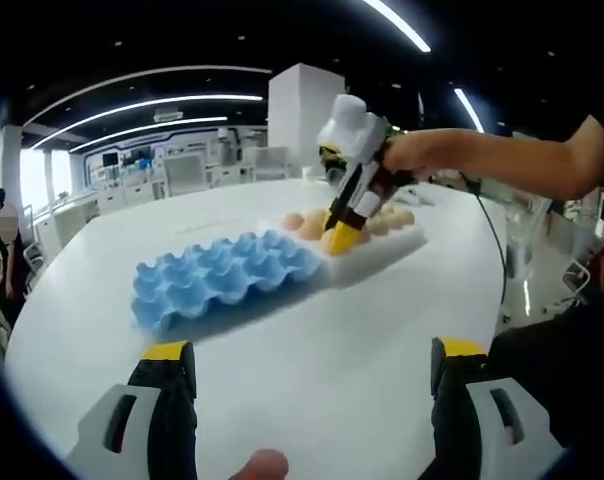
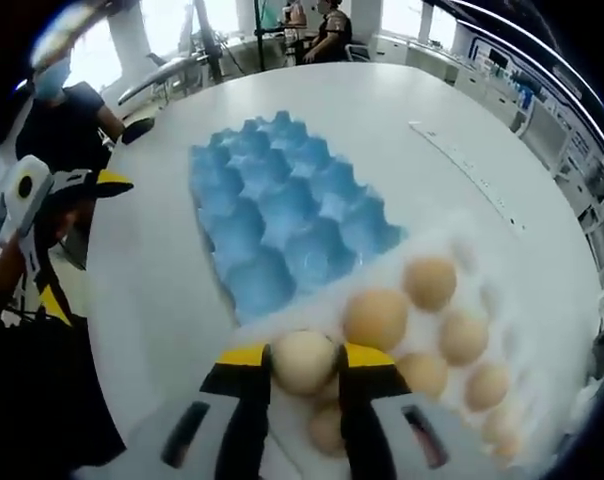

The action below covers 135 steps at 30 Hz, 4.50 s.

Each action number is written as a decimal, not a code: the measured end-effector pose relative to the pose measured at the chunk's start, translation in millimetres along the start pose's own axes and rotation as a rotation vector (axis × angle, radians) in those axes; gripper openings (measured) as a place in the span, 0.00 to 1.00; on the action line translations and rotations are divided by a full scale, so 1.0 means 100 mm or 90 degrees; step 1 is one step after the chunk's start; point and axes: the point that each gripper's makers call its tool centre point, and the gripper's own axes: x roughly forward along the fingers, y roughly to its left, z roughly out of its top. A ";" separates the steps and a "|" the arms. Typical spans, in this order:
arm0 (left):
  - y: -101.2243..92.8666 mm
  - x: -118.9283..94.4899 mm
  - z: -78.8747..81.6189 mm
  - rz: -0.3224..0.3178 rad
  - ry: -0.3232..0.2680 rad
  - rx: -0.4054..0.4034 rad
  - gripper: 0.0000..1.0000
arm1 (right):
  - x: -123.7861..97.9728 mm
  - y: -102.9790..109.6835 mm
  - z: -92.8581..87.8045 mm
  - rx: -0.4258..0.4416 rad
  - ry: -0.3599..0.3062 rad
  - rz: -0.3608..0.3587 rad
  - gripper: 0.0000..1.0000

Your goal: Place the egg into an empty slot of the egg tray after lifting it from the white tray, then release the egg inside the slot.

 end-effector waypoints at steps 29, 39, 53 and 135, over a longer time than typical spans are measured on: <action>0.31 -0.25 0.10 0.058 -0.018 -0.018 1.00 | -0.21 -0.07 0.21 -0.023 -0.050 -0.022 0.27; 0.36 -0.25 0.14 0.073 -0.021 -0.009 1.00 | -0.20 0.03 0.33 -0.047 -0.068 -0.009 0.27; 0.43 -0.31 0.09 0.080 -0.017 -0.016 1.00 | -0.11 0.16 0.56 -0.047 -0.089 0.005 0.27; 0.67 -0.43 0.02 0.098 -0.022 -0.041 1.00 | 0.56 0.81 1.76 -0.167 -0.110 0.080 0.27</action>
